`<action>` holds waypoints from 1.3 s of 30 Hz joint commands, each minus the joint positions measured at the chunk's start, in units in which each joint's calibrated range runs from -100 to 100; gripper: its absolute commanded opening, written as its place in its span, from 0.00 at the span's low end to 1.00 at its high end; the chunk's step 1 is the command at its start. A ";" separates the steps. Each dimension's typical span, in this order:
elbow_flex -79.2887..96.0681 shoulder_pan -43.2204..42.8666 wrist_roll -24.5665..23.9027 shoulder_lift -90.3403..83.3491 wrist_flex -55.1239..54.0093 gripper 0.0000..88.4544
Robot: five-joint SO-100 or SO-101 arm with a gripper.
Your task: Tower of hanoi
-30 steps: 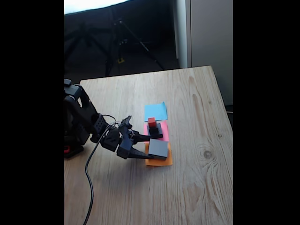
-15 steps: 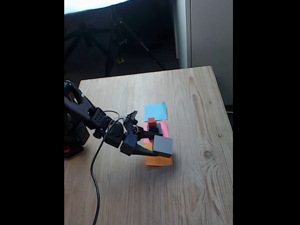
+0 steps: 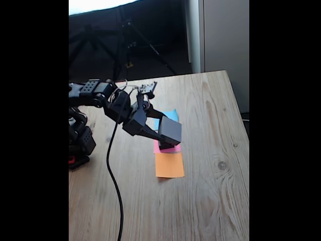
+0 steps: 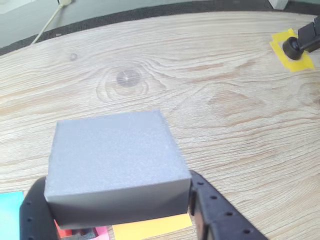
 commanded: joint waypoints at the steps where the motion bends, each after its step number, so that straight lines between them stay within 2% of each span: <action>1: -11.26 -3.57 0.35 -4.78 7.23 0.17; 6: -17.08 -10.09 0.35 -8.64 14.11 0.17; 17: -16.08 -30.48 0.35 -22.11 28.84 0.17; 25: -8.53 -39.92 0.35 -27.56 31.68 0.17; 31: 6.20 -40.26 0.35 -27.64 23.02 0.16; 39: 29.02 -41.34 0.35 -25.97 -0.13 0.17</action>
